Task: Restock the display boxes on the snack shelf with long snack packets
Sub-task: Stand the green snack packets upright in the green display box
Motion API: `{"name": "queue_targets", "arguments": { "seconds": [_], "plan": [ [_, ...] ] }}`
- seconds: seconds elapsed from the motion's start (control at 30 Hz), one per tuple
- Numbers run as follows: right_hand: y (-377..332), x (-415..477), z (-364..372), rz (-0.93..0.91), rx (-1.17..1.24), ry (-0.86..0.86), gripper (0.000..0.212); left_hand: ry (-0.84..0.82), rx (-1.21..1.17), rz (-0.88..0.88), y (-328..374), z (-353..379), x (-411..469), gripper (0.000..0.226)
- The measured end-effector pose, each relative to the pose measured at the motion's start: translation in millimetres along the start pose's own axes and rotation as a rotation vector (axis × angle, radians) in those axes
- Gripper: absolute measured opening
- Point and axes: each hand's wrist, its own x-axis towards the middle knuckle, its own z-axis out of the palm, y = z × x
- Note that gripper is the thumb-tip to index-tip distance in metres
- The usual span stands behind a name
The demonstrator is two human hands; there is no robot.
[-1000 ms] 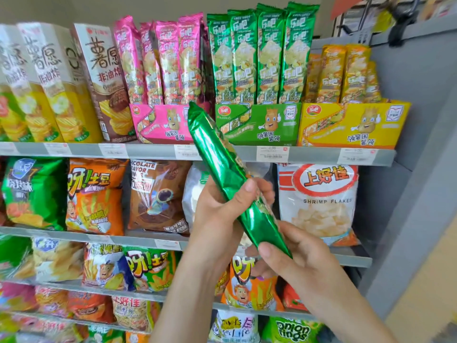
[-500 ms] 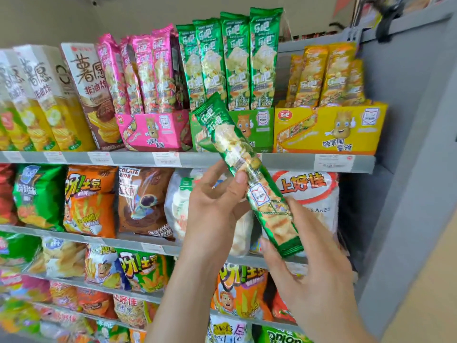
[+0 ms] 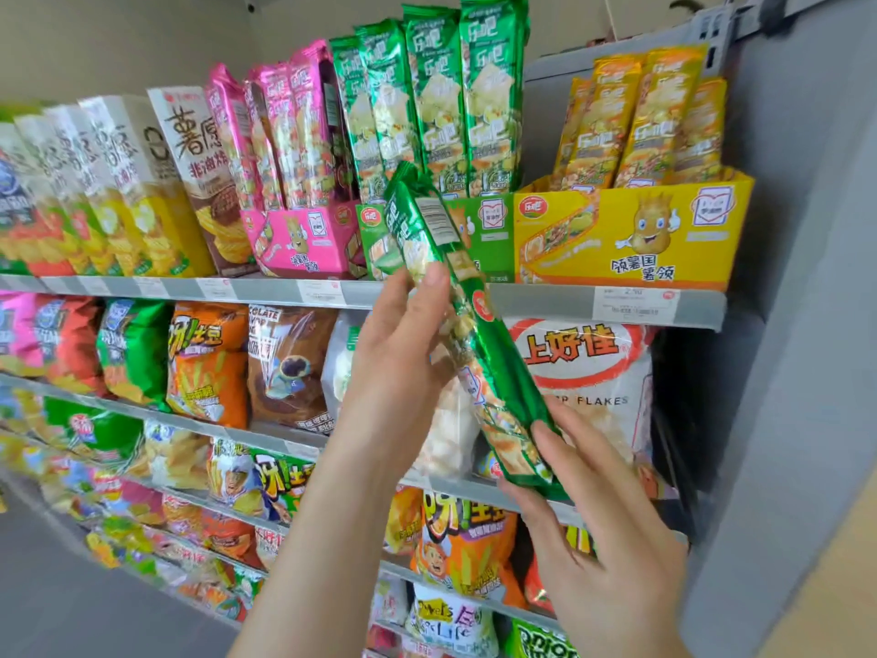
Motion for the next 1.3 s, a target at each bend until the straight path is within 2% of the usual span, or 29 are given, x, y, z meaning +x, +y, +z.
{"name": "queue_targets", "arguments": {
  "seconds": [0.03, 0.07, 0.13, 0.2, 0.27, 0.37, 0.53, 0.63, 0.7, 0.77, 0.93, 1.03, 1.1, 1.17, 1.23, 1.3],
  "plan": [
    [0, -1, -1, 0.000, 0.018, -0.005, 0.045, -0.002, 0.092, 0.050, 8, 1, 4, 0.093],
    [-1, 0, -1, 0.002, 0.037, -0.008, 0.045, -0.015, 0.174, 0.107, 15, 2, 7, 0.092],
    [-3, 7, -1, 0.040, 0.098, -0.025, 0.046, -0.047, 0.236, 0.211, 26, 4, 16, 0.072],
    [-10, 18, -1, 0.199, 0.304, -0.075, 0.045, -0.041, 0.221, 0.274, 35, 3, 24, 0.061],
    [-19, 27, -1, 0.371, 0.556, -0.123, 0.040, -0.066, 0.201, 0.285, 42, -2, 31, 0.074],
    [-30, 38, 1, 0.505, 0.697, -0.144, 0.030, -0.158, 0.167, 0.308, 53, -9, 41, 0.076],
    [-41, 56, 17, 0.588, 0.668, 0.025, 0.016, -0.205, 0.191, 0.358, 68, -25, 60, 0.052],
    [-44, 71, 29, 0.727, 0.844, 0.126, 0.016, -0.251, 0.167, 0.341, 86, -33, 75, 0.029],
    [-43, 86, 34, 0.829, 0.973, 0.151, 0.020, -0.314, 0.128, 0.328, 101, -37, 89, 0.027],
    [-43, 102, 38, 0.843, 0.984, 0.140, 0.024, -0.376, 0.155, 0.355, 121, -42, 103, 0.028],
    [-44, 137, 47, 0.778, 0.894, 0.120, 0.023, -0.595, 0.221, 0.483, 160, -48, 123, 0.049],
    [-42, 158, 57, 0.699, 0.734, 0.100, 0.035, -0.671, 0.281, 0.597, 182, -44, 132, 0.065],
    [-44, 176, 63, 0.616, 0.569, 0.033, 0.044, -0.647, 0.271, 0.712, 193, -37, 136, 0.057],
    [-41, 194, 67, 0.457, 0.275, -0.031, 0.050, -0.549, 0.235, 0.827, 202, -29, 142, 0.046],
    [-41, 217, 66, 0.200, -0.060, 0.019, 0.039, -0.440, 0.197, 0.925, 212, -22, 152, 0.035],
    [-39, 246, 63, 0.030, -0.223, 0.121, 0.022, -0.359, 0.146, 1.012, 225, -15, 165, 0.022]
  ]
}}
